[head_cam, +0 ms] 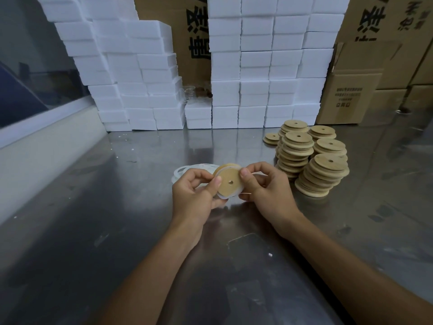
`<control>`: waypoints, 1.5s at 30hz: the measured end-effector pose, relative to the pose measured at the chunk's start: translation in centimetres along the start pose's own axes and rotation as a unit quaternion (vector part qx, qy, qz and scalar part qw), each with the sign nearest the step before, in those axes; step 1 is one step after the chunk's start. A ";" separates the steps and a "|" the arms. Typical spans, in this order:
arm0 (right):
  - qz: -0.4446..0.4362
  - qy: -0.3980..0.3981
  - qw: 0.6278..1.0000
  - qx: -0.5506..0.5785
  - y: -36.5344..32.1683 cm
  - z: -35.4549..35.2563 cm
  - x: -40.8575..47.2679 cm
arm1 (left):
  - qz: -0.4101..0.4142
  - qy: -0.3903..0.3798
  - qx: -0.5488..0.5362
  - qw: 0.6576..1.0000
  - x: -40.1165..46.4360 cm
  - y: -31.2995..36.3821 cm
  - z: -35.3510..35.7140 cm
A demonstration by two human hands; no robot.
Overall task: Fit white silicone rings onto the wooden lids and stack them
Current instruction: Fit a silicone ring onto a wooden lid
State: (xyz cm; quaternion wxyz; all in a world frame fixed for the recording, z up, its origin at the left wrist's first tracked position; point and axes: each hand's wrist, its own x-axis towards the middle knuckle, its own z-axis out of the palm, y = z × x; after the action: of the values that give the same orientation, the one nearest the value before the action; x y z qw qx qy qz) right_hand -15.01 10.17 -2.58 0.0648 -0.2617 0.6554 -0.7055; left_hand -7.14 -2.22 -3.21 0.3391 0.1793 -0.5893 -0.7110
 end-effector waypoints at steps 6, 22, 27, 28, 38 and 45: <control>-0.158 -0.002 0.974 -0.164 0.1 -0.1 -0.7 | 0.113 -0.107 0.167 0.974 -0.3 -0.9 0.5; -0.106 -0.021 0.987 -0.118 -1.1 -0.8 -0.2 | 0.241 -0.107 0.287 0.921 -0.8 -0.7 0.8; -0.008 -0.021 0.999 -0.026 -1.0 -1.4 0.1 | 0.226 -0.121 0.262 0.931 -0.6 -0.6 0.7; 0.000 -0.025 1.000 -0.019 -0.9 -1.5 0.2 | 0.219 -0.122 0.253 0.934 -0.6 -0.6 0.7; 0.101 -0.043 0.990 0.086 -0.6 -0.8 -0.2 | 0.177 -0.100 0.194 0.960 -0.4 -0.4 0.8; 0.142 -0.049 0.981 0.124 -0.7 -0.7 -0.1 | 0.131 -0.090 0.168 0.973 -0.6 -0.3 0.8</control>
State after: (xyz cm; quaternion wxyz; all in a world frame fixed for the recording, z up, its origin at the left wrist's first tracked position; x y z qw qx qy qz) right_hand -15.11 10.95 -1.91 0.2279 -0.1902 0.5897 -0.7511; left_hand -7.34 -1.23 -3.43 0.3394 0.0901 -0.7468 -0.5647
